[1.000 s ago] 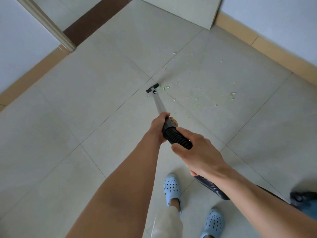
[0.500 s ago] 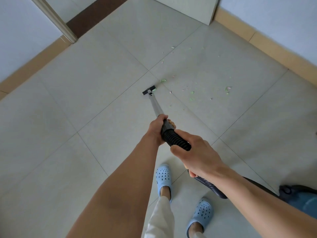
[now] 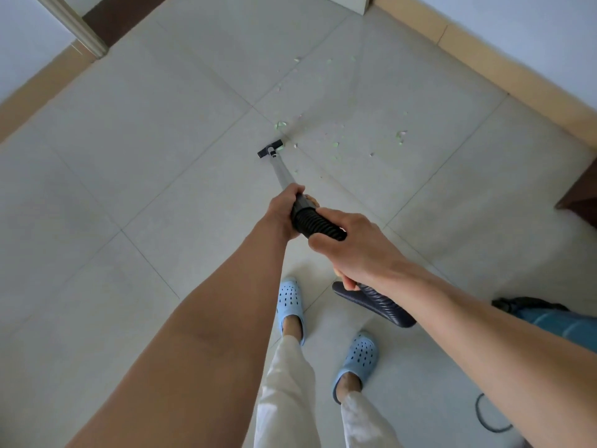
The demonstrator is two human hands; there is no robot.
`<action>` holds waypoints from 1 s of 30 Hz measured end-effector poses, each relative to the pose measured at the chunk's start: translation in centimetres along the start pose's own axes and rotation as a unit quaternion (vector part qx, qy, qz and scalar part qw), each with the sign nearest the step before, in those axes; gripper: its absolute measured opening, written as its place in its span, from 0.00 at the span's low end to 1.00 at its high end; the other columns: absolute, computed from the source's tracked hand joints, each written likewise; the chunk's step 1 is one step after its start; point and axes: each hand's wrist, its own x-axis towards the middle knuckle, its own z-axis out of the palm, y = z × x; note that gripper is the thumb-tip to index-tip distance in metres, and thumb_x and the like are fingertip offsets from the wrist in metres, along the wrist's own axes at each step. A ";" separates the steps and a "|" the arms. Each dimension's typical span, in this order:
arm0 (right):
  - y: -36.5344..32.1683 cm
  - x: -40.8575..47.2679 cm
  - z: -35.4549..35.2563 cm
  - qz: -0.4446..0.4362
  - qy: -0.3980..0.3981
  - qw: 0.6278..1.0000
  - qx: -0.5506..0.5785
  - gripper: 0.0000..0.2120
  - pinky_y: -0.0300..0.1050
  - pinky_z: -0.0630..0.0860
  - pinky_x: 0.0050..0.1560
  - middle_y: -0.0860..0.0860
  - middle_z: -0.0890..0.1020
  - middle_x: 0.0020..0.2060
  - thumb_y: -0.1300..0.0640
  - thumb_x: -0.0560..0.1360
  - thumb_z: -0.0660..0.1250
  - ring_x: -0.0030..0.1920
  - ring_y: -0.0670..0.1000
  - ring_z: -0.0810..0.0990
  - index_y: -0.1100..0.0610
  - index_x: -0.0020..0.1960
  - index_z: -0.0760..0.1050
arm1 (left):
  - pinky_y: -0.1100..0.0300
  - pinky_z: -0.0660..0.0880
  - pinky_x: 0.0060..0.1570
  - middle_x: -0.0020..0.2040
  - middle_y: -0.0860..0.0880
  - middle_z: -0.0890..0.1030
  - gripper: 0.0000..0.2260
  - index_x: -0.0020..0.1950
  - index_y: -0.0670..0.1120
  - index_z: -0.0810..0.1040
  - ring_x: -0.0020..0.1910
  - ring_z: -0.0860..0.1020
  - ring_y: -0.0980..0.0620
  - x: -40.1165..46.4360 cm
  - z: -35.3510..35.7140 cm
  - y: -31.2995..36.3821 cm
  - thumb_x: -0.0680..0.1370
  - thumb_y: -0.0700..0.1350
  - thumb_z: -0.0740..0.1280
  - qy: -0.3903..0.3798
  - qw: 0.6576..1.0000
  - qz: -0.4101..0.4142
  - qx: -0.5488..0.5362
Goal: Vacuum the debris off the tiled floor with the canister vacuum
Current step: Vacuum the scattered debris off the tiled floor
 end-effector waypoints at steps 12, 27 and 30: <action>5.5 -6.6 -0.2 0.028 -0.002 0.999 -0.025 0.19 0.47 0.81 0.34 0.51 0.85 0.36 0.48 0.75 0.64 0.26 0.53 0.84 0.36 0.66 0.72 | 0.65 0.74 0.24 0.32 0.46 0.70 0.09 0.39 0.42 0.67 0.23 0.72 0.51 -3.1 0.3 -8.2 0.79 0.39 0.61 -0.004 0.999 -0.036 -0.027; 8.5 -12.6 -2.9 0.047 0.011 0.998 -0.030 0.27 0.41 0.73 0.32 0.46 0.77 0.27 0.48 0.76 0.64 0.22 0.52 0.79 0.36 0.74 0.69 | 0.62 0.76 0.26 0.33 0.45 0.73 0.07 0.42 0.41 0.68 0.24 0.75 0.49 -6.0 2.3 -14.0 0.78 0.40 0.63 -0.005 0.999 -0.037 0.030; 9.4 -13.4 -3.6 0.055 0.011 0.998 -0.030 0.25 0.43 0.76 0.31 0.46 0.77 0.25 0.48 0.75 0.64 0.22 0.52 0.79 0.35 0.72 0.71 | 0.61 0.76 0.26 0.32 0.45 0.73 0.07 0.41 0.41 0.68 0.22 0.75 0.49 -6.2 3.0 -15.2 0.77 0.41 0.63 -0.007 0.998 -0.043 0.037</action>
